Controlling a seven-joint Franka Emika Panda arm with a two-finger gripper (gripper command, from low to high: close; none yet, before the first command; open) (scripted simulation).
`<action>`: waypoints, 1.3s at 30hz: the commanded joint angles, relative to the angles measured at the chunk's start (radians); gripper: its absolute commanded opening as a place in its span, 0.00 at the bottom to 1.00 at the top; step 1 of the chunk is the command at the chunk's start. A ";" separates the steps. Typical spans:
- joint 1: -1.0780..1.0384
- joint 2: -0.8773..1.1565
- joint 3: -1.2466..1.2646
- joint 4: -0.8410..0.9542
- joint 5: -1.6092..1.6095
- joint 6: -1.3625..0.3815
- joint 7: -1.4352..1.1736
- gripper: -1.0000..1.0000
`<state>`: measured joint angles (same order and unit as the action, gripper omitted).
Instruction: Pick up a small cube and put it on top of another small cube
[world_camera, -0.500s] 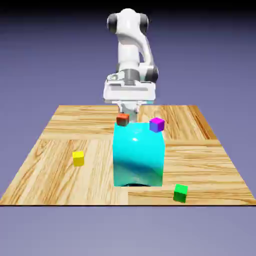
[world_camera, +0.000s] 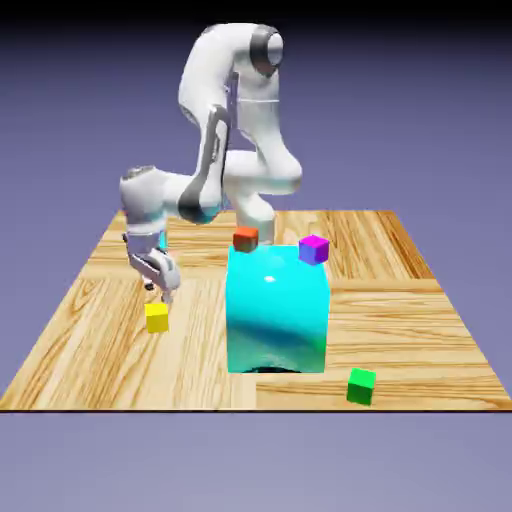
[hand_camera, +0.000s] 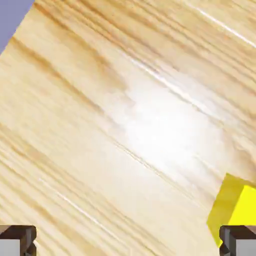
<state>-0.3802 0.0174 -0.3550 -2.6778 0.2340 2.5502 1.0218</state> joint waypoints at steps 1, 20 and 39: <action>-0.040 0.036 -0.022 0.008 0.014 -0.030 0.017 0.50; -0.075 0.096 0.058 0.084 -0.095 -0.138 -0.032 0.00; 0.163 -0.027 0.529 0.444 -0.627 -0.651 -0.561 0.00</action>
<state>-0.1863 -0.0094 0.1737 -2.2340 -0.3904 1.8993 0.4604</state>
